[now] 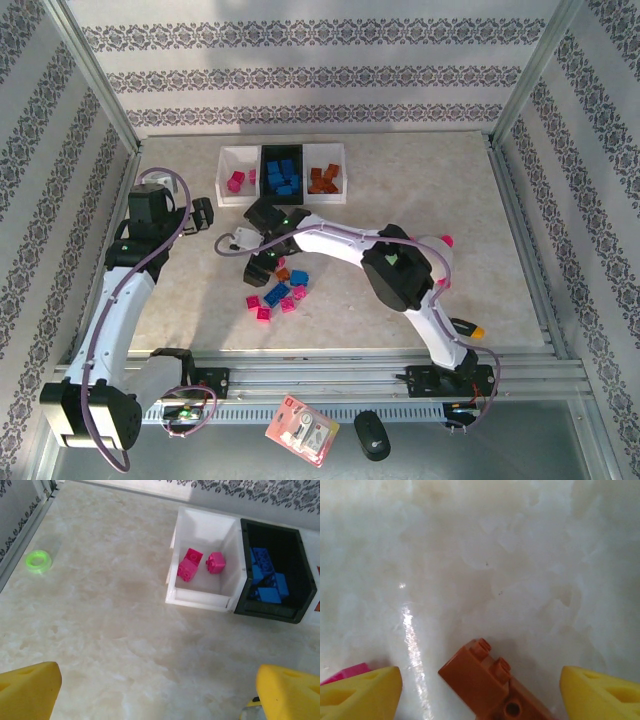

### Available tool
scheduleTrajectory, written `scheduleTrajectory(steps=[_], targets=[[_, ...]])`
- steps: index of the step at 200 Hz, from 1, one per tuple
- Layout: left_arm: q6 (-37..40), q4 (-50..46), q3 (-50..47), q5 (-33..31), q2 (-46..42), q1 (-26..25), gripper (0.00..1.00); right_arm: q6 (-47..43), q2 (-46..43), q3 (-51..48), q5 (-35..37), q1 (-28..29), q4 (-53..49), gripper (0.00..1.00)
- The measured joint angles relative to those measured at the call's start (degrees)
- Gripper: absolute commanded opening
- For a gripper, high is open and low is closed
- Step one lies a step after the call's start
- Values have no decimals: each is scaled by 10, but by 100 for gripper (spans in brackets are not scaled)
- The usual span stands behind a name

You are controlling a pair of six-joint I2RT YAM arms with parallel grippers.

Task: Sort the legos into containers by color
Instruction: Pick up the lego from the center of the table.

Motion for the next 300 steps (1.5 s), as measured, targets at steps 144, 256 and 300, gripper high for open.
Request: scheduleTrajectory(steps=[144, 256, 300], targets=[[15, -3, -16, 11, 4, 1, 99, 55, 34, 30, 19, 6, 5, 16], [22, -2, -33, 44, -5, 0, 99, 140, 0, -25, 30, -29, 84, 9], [41, 14, -49, 50, -18, -25, 99, 184, -93, -107, 32, -79, 146, 10]])
